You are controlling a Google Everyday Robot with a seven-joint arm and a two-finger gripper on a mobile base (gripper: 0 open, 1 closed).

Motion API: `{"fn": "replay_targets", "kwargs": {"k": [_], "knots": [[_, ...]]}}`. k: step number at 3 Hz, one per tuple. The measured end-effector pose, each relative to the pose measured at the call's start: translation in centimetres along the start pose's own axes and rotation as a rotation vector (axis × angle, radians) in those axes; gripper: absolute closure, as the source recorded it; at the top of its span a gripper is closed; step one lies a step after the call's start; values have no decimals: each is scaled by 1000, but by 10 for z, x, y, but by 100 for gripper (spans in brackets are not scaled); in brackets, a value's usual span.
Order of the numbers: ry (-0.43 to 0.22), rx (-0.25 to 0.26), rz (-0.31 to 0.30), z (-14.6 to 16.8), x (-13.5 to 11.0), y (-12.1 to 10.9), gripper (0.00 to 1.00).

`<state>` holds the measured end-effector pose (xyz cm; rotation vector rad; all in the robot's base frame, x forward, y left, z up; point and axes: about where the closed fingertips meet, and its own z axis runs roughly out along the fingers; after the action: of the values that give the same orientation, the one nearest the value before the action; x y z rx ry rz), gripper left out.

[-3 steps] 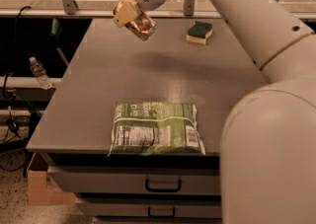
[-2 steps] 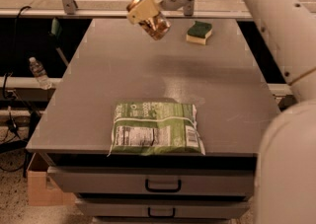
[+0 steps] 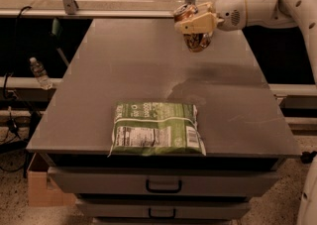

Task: Place orange can upright

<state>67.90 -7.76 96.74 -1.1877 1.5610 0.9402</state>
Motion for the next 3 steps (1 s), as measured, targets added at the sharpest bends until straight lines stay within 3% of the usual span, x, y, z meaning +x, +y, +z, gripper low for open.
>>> {"fn": "replay_targets", "kwargs": {"k": [2,3], "knots": [[-227,-98,-101,-45,43,23,98],[-259,-128,-117,-46,55,31,74]]}}
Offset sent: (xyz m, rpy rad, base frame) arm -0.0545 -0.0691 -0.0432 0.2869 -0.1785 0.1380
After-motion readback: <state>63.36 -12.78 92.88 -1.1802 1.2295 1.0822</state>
